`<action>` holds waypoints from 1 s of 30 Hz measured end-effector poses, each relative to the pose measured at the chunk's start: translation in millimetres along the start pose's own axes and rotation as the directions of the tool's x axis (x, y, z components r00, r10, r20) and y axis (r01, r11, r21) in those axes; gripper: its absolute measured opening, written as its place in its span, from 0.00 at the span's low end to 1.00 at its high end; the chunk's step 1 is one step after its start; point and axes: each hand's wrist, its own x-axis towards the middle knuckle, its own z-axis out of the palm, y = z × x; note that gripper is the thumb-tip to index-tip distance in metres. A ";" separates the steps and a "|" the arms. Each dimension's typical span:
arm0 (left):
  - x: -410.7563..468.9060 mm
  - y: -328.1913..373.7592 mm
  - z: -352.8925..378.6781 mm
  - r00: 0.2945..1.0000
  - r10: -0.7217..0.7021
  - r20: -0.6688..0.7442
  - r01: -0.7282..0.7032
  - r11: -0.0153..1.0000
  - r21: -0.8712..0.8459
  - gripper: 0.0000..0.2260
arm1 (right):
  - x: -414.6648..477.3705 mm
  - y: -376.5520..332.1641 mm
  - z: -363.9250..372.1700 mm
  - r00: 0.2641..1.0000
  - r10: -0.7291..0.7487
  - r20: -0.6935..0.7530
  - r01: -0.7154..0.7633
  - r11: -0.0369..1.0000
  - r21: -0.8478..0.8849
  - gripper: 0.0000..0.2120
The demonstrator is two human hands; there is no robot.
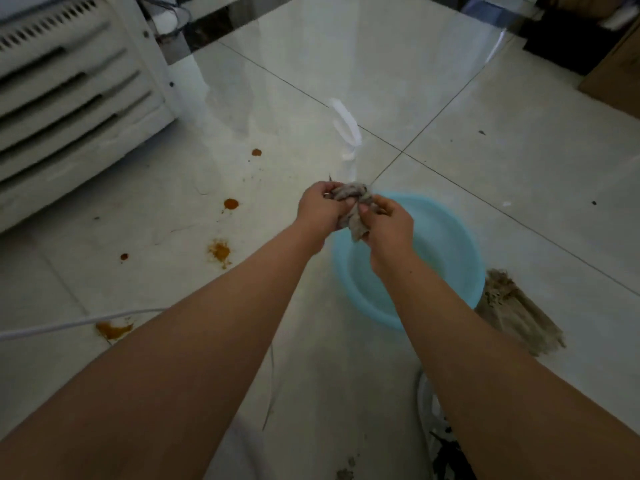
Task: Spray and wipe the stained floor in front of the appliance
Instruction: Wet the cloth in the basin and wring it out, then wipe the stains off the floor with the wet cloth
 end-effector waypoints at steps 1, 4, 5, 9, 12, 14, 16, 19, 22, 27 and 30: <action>-3.3 6.1 -18.6 1.000 -0.018 -0.001 0.017 0.998 -0.067 0.11 | -6.5 -0.7 16.3 1.000 -0.008 0.029 0.008 1.000 0.013 0.13; -18.2 24.0 -76.5 0.998 -0.058 0.019 0.061 0.972 -0.228 0.14 | -28.2 -4.3 65.7 0.987 -0.032 0.158 0.025 0.998 0.050 0.15; -25.6 30.2 -96.6 0.997 -0.069 0.023 0.073 0.964 -0.254 0.14 | -37.0 -4.5 83.0 0.976 -0.040 0.216 0.030 0.998 0.051 0.15; -60.7 51.2 -178.4 0.984 -0.107 -0.142 0.066 0.962 -0.265 0.12 | -78.2 -1.0 151.0 0.914 -0.035 0.404 0.070 0.995 -0.073 0.13; -89.5 55.7 -238.9 0.934 -0.109 -0.340 0.018 0.965 -0.260 0.15 | -110.8 9.0 198.2 0.860 -0.024 0.510 0.156 0.963 -0.218 0.13; -111.3 46.9 -274.8 0.873 -0.113 -0.474 0.009 0.976 -0.216 0.16 | -133.2 23.0 223.7 0.805 -0.064 0.590 0.338 0.867 -0.367 0.15; -133.4 33.0 -305.7 0.799 -0.147 -0.584 0.030 0.978 -0.205 0.16 | -155.3 43.5 242.9 0.715 -0.121 0.689 0.562 0.684 -0.464 0.15; -164.5 1.0 -340.7 0.651 -0.257 -0.714 0.120 0.964 -0.237 0.13 | -187.6 82.8 262.0 0.572 -0.133 0.809 0.777 0.403 -0.483 0.12; -189.7 -35.1 -365.1 0.553 -0.253 -0.794 0.173 0.967 -0.187 0.09 | -209.3 126.0 268.9 0.442 -0.039 0.896 0.888 0.163 -0.430 0.15; -212.3 -60.7 -407.7 0.525 -0.171 -0.834 0.022 0.982 -0.187 0.10 | -228.5 182.5 261.5 0.304 0.013 0.953 0.952 0.037 -0.304 0.16; -210.6 -65.7 -414.1 0.554 -0.179 -0.813 -0.029 0.972 -0.234 0.09 | -225.2 200.1 260.2 0.302 -0.053 0.952 0.953 0.016 -0.302 0.15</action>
